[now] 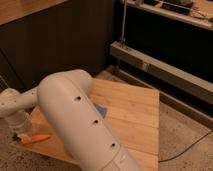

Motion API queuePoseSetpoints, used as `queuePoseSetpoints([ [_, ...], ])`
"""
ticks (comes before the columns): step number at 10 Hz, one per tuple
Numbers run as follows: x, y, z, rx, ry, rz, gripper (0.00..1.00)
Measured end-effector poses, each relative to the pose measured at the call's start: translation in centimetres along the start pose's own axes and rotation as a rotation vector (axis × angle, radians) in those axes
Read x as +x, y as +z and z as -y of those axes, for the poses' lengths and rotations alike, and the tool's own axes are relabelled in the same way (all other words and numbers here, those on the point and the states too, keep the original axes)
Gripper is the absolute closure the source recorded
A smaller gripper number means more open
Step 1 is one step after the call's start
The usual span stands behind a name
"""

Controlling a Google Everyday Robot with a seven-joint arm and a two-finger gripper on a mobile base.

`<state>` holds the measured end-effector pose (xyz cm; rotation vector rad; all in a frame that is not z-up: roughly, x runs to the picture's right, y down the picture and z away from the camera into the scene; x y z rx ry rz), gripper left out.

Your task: Drag the pepper across the table

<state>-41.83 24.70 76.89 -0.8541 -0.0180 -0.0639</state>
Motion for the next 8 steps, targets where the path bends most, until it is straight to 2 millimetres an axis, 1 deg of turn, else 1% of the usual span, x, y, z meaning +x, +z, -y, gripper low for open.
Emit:
queuePoseSetpoints([
  [1,0.0,0.1,-0.1,-0.007,-0.006,0.001,0.78],
  [4,-0.2,0.4,-0.8,-0.026,-0.036,-0.012,0.78],
  [8,-1.1,0.8,-2.3,-0.047,-0.086,-0.031,0.78],
])
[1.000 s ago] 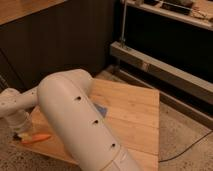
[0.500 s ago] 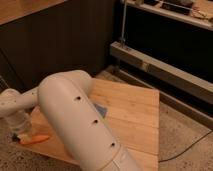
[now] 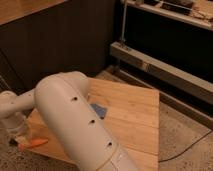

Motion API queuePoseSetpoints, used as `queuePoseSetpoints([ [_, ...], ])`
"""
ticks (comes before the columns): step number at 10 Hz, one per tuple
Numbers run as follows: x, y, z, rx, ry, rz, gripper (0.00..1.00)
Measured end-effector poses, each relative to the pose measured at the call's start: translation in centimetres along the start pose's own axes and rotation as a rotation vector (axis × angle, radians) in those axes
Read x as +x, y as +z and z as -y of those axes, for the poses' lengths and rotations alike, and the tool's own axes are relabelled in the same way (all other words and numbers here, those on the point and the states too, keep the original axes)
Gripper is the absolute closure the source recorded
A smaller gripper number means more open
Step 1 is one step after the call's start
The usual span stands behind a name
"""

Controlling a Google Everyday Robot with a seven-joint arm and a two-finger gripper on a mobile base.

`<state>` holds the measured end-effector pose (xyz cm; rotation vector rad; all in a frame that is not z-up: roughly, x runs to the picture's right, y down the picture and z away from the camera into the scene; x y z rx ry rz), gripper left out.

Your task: Drag the pepper across the table

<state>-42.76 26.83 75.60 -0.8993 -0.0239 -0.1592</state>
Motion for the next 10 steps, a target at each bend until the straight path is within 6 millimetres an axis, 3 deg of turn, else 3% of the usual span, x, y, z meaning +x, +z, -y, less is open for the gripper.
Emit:
queuePoseSetpoints([
  [5,-2.0,0.7,-3.1,-0.037,-0.078,-0.022,0.78],
  [6,-2.4,0.8,-4.0,-0.050,-0.102,-0.029,0.75],
  [8,-3.3,0.9,-5.5,-0.067,-0.152,-0.039,0.59],
  [10,-3.2,0.9,-5.4,-0.069,-0.152,-0.040,0.55],
])
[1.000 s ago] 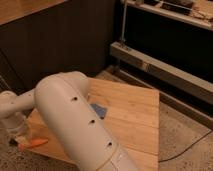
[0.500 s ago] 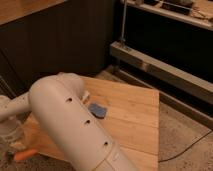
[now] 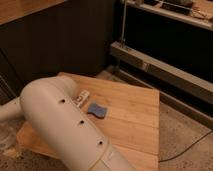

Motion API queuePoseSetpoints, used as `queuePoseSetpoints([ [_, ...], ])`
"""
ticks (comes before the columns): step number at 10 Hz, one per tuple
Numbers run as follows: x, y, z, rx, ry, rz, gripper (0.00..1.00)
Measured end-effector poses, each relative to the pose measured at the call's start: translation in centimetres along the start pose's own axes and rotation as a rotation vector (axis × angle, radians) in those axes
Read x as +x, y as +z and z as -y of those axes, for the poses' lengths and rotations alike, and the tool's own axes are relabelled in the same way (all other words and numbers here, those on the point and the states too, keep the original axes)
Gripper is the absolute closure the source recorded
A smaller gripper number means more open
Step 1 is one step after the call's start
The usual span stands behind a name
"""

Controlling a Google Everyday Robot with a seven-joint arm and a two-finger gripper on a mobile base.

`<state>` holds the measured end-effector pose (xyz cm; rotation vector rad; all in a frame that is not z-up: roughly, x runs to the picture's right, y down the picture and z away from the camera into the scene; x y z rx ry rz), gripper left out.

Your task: Drag the pepper across the table

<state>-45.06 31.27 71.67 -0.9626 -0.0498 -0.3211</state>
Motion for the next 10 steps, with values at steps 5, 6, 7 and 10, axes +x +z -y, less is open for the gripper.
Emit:
queuePoseSetpoints([
  [5,0.0,0.0,0.0,-0.001,-0.001,0.000,0.55],
  [6,-0.2,0.0,-0.1,-0.001,-0.003,0.000,0.55],
  [7,-0.1,0.0,-0.1,0.001,-0.003,0.000,0.55],
  [10,1.3,-1.3,0.5,0.041,0.039,0.004,0.55],
])
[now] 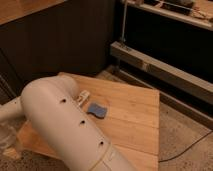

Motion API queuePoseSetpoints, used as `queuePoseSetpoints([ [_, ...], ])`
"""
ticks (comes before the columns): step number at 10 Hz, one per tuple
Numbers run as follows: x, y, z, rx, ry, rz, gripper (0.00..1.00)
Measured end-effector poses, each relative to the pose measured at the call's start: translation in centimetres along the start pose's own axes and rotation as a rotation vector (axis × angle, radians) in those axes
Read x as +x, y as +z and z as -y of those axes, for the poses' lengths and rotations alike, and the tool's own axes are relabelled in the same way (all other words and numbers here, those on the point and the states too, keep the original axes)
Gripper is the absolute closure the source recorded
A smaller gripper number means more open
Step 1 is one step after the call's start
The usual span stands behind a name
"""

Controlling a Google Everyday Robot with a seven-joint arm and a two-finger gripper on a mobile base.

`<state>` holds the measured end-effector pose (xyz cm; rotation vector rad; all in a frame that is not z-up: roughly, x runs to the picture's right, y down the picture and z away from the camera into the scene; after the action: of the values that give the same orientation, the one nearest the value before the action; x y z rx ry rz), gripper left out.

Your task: Drag the pepper across the table

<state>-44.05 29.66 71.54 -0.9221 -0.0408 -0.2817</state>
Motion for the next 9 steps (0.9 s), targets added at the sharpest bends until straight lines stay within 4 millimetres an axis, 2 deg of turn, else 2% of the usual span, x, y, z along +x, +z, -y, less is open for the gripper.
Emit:
queuePoseSetpoints([
  [4,3.8,-3.1,0.2,0.110,0.118,0.030,0.55],
  [6,6.8,-4.7,-0.7,0.171,0.213,0.047,0.55],
  [9,10.8,-5.4,-2.3,0.209,0.368,0.063,0.55],
])
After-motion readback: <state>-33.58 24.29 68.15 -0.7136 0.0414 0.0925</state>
